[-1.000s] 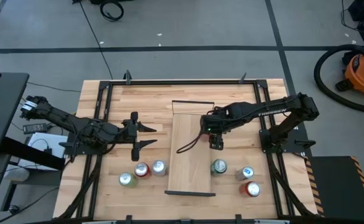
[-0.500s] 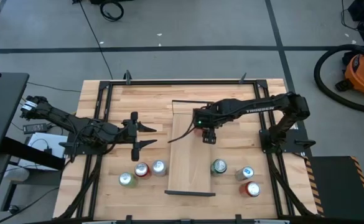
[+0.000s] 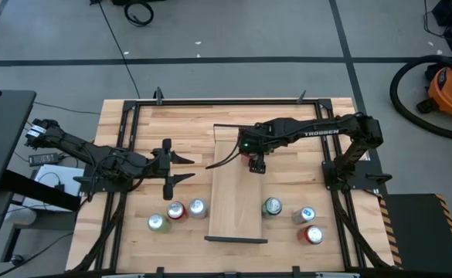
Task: Place canned beverage on shelf
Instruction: Put the top red soda can on the shelf
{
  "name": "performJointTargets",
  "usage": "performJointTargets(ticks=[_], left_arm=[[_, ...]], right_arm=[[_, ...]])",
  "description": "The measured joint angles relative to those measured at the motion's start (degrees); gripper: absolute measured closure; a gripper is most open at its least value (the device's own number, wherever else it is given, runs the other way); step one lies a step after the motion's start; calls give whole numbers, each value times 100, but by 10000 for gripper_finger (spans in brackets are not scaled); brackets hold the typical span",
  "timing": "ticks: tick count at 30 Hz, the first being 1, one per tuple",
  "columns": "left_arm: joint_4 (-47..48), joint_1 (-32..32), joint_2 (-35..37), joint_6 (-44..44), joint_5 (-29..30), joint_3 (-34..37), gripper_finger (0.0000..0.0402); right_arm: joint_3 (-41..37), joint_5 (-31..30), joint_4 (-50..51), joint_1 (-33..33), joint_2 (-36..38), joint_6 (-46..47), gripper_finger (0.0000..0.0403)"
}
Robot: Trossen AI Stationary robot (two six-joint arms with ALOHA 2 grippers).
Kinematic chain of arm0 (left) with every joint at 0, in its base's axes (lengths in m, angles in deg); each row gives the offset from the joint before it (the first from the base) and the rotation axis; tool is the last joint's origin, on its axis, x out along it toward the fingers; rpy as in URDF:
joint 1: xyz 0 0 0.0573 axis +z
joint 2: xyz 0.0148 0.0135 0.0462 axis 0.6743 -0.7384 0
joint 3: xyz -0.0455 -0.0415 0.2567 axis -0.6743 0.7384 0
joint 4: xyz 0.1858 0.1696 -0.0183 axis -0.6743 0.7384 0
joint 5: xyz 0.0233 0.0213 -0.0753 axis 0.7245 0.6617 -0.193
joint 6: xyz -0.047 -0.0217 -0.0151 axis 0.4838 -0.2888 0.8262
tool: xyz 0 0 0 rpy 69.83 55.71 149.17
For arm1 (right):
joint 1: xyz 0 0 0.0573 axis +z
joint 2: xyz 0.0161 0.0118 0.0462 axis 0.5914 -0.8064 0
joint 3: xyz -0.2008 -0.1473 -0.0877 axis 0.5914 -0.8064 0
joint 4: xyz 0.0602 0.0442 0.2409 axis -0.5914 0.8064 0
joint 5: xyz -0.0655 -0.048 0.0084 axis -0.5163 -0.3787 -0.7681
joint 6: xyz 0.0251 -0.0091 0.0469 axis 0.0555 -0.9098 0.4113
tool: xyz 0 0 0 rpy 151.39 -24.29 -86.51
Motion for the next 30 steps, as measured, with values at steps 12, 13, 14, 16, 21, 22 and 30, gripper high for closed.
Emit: performJointTargets(ticks=[12,13,14,16,21,22,30], left_arm=[[4,0,0,58,0,0,207],[4,0,0,85,0,0,207],[5,-1,0,122,0,0,207],[11,-2,0,138,0,0,207],[49,-9,-2,281,0,0,207],[47,-9,-2,287,0,0,207],[35,-7,-2,306,0,0,207]], right_arm=[[357,-630,248,516,127,221,13],[328,-703,238,564,144,259,13],[297,-783,268,600,157,300,13],[236,-845,344,645,172,449,13],[34,-884,457,669,259,719,13],[0,-880,470,667,276,744,14],[-33,-732,256,767,404,756,14]])
